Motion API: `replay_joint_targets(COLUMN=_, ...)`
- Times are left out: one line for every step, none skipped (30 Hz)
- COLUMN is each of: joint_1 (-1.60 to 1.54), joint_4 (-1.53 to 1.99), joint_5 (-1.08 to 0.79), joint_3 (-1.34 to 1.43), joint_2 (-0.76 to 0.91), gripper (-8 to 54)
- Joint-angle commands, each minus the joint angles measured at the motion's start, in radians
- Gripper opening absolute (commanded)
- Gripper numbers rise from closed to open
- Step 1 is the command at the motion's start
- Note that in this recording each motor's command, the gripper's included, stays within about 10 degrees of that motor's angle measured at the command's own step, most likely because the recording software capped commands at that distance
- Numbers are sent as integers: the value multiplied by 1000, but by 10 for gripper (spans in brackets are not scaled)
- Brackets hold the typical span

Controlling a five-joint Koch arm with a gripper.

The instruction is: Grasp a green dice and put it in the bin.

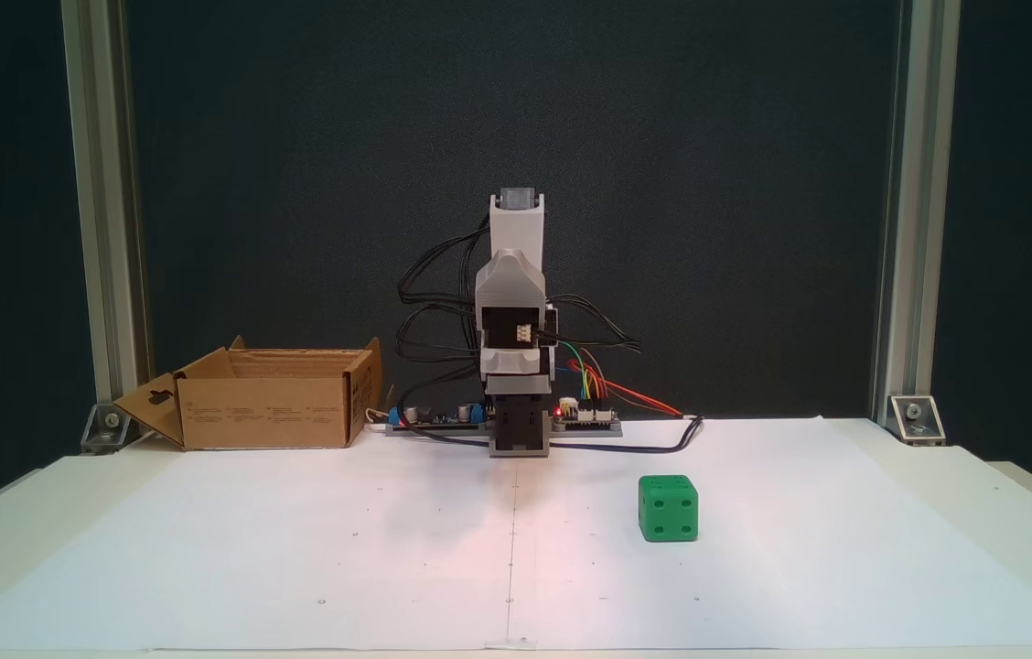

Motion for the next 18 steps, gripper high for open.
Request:
replay_joint_targets(joint_1=175, joint_4=-175, joint_5=-23, joint_3=48, joint_2=115, gripper=431)
replay_joint_targets(joint_1=192, joint_4=-181, joint_5=-23, joint_3=48, joint_2=115, gripper=431)
replay_joint_targets(joint_1=192, joint_4=-214, joint_5=-23, joint_3=48, joint_2=115, gripper=431)
replay_joint_targets(joint_1=192, joint_4=-215, joint_5=-23, joint_3=48, joint_2=115, gripper=431)
replay_joint_targets(joint_1=192, joint_4=-215, joint_5=-23, joint_3=48, joint_2=115, gripper=431)
replay_joint_targets(joint_1=192, joint_4=-215, joint_5=-23, joint_3=48, joint_2=115, gripper=431)
replay_joint_targets(joint_1=192, joint_4=-215, joint_5=-23, joint_3=48, joint_2=117, gripper=431)
replay_joint_targets(joint_1=192, joint_4=-215, joint_5=-23, joint_3=49, joint_2=115, gripper=431)
replay_joint_targets(joint_1=192, joint_4=-215, joint_5=-23, joint_3=48, joint_2=115, gripper=431)
replay_joint_targets(joint_1=192, joint_4=-215, joint_5=-23, joint_3=48, joint_2=115, gripper=431)
replay_joint_targets(joint_1=192, joint_4=-215, joint_5=-23, joint_3=48, joint_2=115, gripper=431)
replay_joint_targets(joint_1=192, joint_4=-216, joint_5=-23, joint_3=48, joint_2=115, gripper=431)
replay_joint_targets(joint_1=192, joint_4=-215, joint_5=-23, joint_3=48, joint_2=115, gripper=431)
replay_joint_targets(joint_1=192, joint_4=-215, joint_5=-23, joint_3=48, joint_2=115, gripper=431)
replay_joint_targets(joint_1=192, joint_4=-215, joint_5=-23, joint_3=48, joint_2=115, gripper=431)
replay_joint_targets(joint_1=192, joint_4=-215, joint_5=-23, joint_3=49, joint_2=115, gripper=431)
replay_joint_targets(joint_1=192, joint_4=-215, joint_5=-23, joint_3=48, joint_2=115, gripper=431)
replay_joint_targets(joint_1=192, joint_4=-215, joint_5=-23, joint_3=48, joint_2=115, gripper=431)
